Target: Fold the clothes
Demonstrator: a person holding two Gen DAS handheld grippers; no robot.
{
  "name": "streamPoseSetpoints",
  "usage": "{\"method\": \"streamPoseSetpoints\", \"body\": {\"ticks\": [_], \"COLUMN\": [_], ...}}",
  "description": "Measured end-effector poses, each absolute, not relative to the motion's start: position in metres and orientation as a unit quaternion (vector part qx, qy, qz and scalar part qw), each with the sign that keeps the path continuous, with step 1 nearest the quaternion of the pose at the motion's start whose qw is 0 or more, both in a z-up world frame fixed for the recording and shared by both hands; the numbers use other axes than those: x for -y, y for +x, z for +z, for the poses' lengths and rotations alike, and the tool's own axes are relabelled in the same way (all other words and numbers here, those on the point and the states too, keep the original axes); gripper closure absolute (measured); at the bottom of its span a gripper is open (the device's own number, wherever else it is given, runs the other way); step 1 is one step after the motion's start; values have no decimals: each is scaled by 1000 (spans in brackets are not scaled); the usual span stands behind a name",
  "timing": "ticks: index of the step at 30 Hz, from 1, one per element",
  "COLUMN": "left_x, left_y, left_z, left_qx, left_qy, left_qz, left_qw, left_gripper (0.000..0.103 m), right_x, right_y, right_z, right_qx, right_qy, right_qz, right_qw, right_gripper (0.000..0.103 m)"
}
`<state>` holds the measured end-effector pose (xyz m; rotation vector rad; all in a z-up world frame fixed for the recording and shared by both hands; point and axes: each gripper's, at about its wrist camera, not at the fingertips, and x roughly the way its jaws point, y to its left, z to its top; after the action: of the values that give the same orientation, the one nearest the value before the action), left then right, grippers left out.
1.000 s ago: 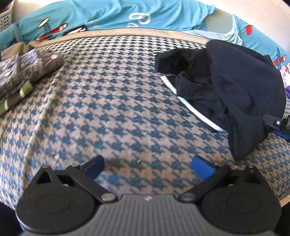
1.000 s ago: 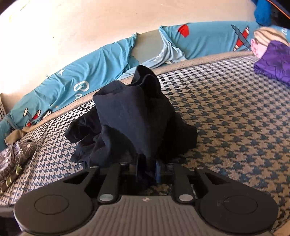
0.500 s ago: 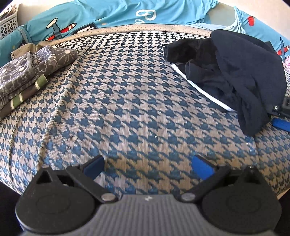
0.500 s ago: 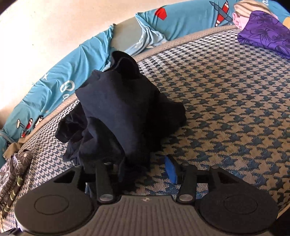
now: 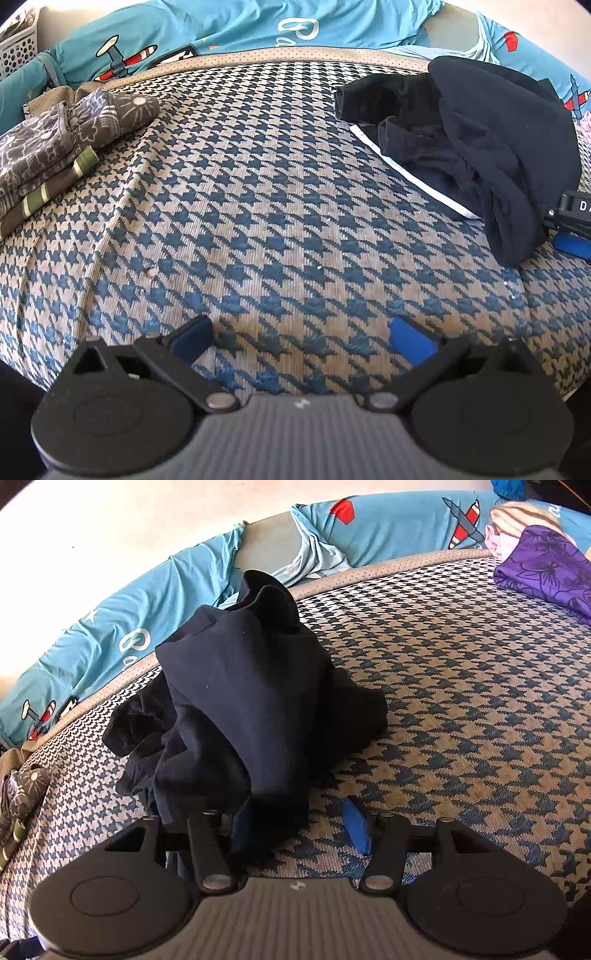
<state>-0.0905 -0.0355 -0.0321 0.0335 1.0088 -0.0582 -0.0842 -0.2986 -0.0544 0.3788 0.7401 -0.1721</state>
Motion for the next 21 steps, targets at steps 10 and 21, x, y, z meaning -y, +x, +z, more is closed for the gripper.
{"method": "streamPoseSetpoints", "body": {"ticks": [10, 21], "left_x": [33, 34], "left_y": [-93, -95], "left_z": [-32, -33], "left_qx": [-483, -482], "left_qy": [16, 17], "left_qz": [-32, -28], "left_qw": [875, 875], "left_gripper": [0, 0], "right_x": [293, 293], "right_y": [-84, -86], "right_z": [-56, -57], "right_qx": [-360, -363], "right_qy": [166, 160], "right_qz": [-86, -80], "right_qw": [914, 915], "right_gripper": [49, 48]}}
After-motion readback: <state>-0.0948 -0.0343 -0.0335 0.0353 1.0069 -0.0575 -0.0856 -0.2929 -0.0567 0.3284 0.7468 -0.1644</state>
